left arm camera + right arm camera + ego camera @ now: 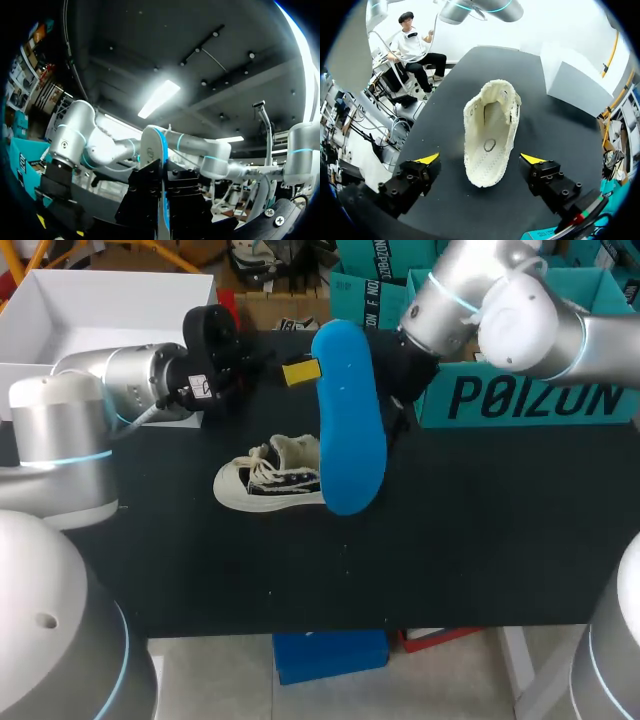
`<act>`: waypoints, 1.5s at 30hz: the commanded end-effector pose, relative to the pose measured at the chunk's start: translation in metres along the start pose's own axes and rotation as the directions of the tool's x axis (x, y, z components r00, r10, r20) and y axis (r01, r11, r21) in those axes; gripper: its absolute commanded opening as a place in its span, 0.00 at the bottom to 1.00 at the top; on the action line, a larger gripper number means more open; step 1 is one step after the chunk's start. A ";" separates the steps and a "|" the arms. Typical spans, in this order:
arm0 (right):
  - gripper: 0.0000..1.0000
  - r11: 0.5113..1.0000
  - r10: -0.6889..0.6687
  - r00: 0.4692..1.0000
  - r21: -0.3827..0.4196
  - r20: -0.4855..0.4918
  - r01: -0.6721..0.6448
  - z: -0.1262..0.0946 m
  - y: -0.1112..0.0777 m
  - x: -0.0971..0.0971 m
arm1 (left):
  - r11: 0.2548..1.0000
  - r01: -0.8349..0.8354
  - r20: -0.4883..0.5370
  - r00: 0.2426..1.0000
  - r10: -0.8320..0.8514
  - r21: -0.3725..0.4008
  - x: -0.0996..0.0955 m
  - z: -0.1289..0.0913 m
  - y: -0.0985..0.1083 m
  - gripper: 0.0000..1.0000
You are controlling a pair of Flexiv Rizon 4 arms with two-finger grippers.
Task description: Take the shoe out of the shoebox, open the shoe tongue, remove and reinsert the insole, then place the shoe into the shoebox
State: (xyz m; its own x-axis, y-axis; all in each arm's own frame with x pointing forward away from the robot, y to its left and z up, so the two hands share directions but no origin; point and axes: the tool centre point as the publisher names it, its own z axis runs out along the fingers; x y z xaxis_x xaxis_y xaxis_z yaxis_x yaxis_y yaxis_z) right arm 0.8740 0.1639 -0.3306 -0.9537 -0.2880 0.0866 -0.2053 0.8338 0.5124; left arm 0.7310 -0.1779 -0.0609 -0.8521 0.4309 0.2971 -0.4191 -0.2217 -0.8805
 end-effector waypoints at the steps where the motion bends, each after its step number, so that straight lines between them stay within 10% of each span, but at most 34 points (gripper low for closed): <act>1: 1.00 0.932 0.041 0.994 0.362 -0.105 0.000 -0.005 0.007 -0.009 | 1.000 -0.002 0.003 1.000 0.002 0.001 0.000 0.001 0.002 0.00; 16: 1.00 0.862 0.193 0.981 0.480 -0.013 -0.163 -0.004 0.006 -0.006 | 1.000 -0.002 0.003 1.000 0.002 0.001 0.000 0.001 0.002 0.00; 45: 1.00 0.879 0.198 0.978 0.428 0.068 -0.208 0.003 0.008 -0.003 | 1.000 -0.002 0.003 1.000 0.002 0.001 0.000 0.001 0.002 0.00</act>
State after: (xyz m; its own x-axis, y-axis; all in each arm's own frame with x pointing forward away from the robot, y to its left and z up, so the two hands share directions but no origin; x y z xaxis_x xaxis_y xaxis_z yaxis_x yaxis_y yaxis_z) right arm 0.8793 0.1782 -0.3289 -0.9867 -0.0854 0.1384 -0.0787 0.9955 0.0535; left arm 0.7308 -0.1779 -0.0608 -0.8523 0.4302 0.2975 -0.4190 -0.2211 -0.8806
